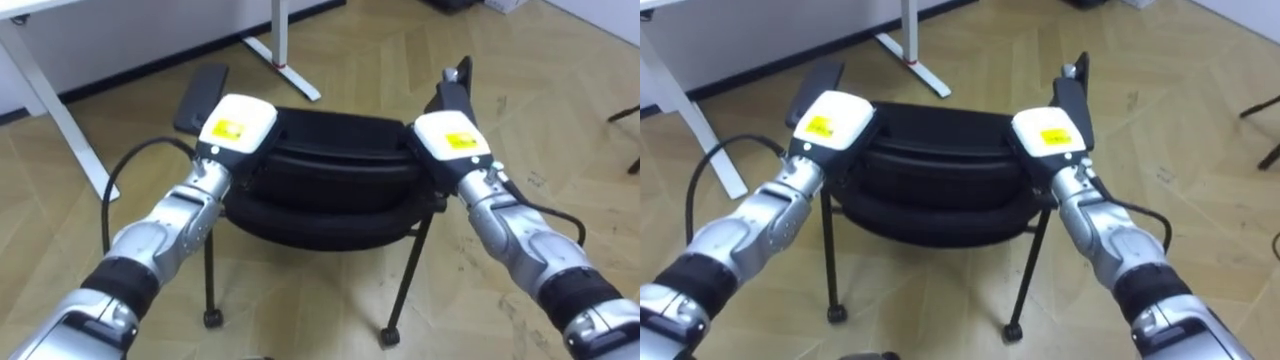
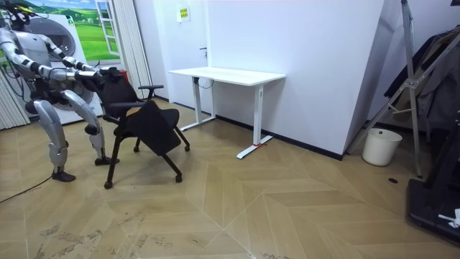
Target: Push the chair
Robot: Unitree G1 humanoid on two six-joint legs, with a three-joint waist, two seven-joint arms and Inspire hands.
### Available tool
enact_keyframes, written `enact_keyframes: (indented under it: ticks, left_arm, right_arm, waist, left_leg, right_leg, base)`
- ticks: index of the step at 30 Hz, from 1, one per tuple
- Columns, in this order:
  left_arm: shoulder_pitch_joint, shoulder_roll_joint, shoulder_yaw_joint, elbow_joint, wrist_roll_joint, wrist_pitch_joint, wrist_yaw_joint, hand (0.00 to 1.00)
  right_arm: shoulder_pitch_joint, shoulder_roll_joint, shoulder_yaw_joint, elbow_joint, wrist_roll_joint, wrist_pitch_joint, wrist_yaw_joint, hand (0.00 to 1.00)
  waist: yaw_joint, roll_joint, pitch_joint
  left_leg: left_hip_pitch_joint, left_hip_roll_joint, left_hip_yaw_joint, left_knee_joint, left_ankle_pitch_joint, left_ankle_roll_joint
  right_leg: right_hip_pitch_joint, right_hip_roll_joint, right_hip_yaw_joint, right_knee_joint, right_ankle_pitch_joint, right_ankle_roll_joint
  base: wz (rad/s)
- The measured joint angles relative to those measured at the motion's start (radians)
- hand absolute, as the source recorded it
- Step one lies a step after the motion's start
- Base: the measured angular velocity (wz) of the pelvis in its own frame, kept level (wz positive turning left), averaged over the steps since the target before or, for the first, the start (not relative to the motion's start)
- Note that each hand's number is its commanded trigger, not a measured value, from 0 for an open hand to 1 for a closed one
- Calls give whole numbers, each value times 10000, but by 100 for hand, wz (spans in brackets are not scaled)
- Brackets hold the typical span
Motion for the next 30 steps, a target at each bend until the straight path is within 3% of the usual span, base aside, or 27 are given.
enact_keyframes:
  ticks: [2,4,6,8,10,12,13,14,16,18,19,20,22,23,26,30]
  left_arm:
    - [-153,-1,14,42,-114,2,71,100]
    - [-281,-13,37,222,-115,-26,227,100]
    - [-351,-2,25,354,-96,-99,390,100]
    - [-460,17,5,653,-52,-273,710,100]
    - [-620,93,-9,719,-21,-363,827,100]
    - [-816,270,-39,865,-60,-467,1015,100]
    - [-879,306,-49,926,-123,-479,1155,100]
    - [-1029,280,-82,1111,-124,-493,1213,100]
    - [-1098,207,-108,1350,-135,-473,1312,100]
    - [-1074,209,-127,1471,-133,-475,1425,100]
    - [-1069,228,-98,1473,-133,-446,1527,100]
    - [-1069,264,-28,1465,-134,-353,1580,100]
    - [-1085,241,36,1439,-156,-242,1589,100]
    - [-1078,214,33,1409,-229,-159,1615,100]
    - [-1099,205,78,1350,-297,39,1617,100]
    - [-1122,206,106,1306,-291,128,1718,100]
  right_arm:
    - [-225,-51,66,-10,-5,81,-115,100]
    - [-380,-48,114,34,-2,135,-116,100]
    - [-423,9,135,90,15,198,-117,100]
    - [-443,97,135,253,28,203,-288,100]
    - [-491,151,105,267,69,217,-382,100]
    - [-689,288,147,311,84,333,-512,100]
    - [-804,350,196,301,88,395,-546,100]
    - [-826,368,201,303,104,443,-604,100]
    - [-837,428,209,384,119,517,-616,100]
    - [-828,467,265,411,110,506,-618,100]
    - [-885,480,279,379,85,491,-623,100]
    - [-981,487,278,391,73,504,-626,100]
    - [-1201,489,284,489,13,507,-585,100]
    - [-1317,486,317,536,13,504,-549,100]
    - [-1598,483,379,667,-10,496,-446,100]
    - [-1713,477,353,670,-47,473,-401,100]
  waist:
    - [109,-77,55]
    - [233,-74,129]
    - [306,-39,245]
    - [313,101,379]
    - [328,150,390]
    - [458,241,457]
    - [427,336,515]
    - [385,328,513]
    - [359,307,516]
    - [381,230,494]
    - [397,179,457]
    - [486,288,458]
    - [501,447,460]
    - [490,447,461]
    - [448,428,470]
    - [456,339,517]
  left_leg:
    - [-20,-294,114,450,-589,190]
    - [21,-311,260,952,-963,249]
    - [168,-269,217,1481,-1463,275]
    - [403,-266,-72,1857,-1984,249]
    - [416,-239,-411,1901,-2211,298]
    - [437,-139,-702,1896,-2314,186]
    - [466,-81,-935,1893,-2329,40]
    - [505,-78,-1161,1878,-2345,-52]
    - [698,-72,-1391,1940,-2521,-223]
    - [876,-72,-1687,2173,-2859,-479]
    - [821,-17,-1941,2597,-3182,-701]
    - [792,218,-1938,2943,-3438,-1011]
    - [768,668,-1822,3043,-3531,-1215]
    - [766,799,-1717,3033,-3537,-1280]
    - [725,881,-1686,3025,-3541,-1369]
    - [715,1000,-1531,2950,-3530,-1449]
  right_leg:
    - [-246,-530,-146,1226,-203,258]
    - [-783,-1013,-188,2937,73,230]
    - [-1134,-1259,-102,4297,725,156]
    - [-1484,-1346,-14,5414,1893,39]
    - [-2013,-1148,270,6068,2737,46]
    - [-2878,-802,582,6456,2080,135]
    - [-3444,-674,463,6291,1619,119]
    - [-3986,-659,350,5710,1361,88]
    - [-4422,-678,365,4255,1344,59]
    - [-4479,-661,512,2285,1701,-2]
    - [-4451,-633,490,1865,2436,-63]
    - [-4321,-446,235,2085,2413,-554]
    - [-4162,-286,-181,2207,2187,-845]
    - [-4140,-303,-299,2353,1999,-909]
    - [-4149,-381,-488,2594,1605,-972]
    - [-4148,-441,-639,2697,1412,-1011]
  base:
    - [-13]
    - [-13]
    - [4]
    - [18]
    - [17]
    - [3]
    - [36]
    - [50]
    - [55]
    - [49]
    - [44]
    - [37]
    - [32]
    - [36]
    - [27]
    - [14]
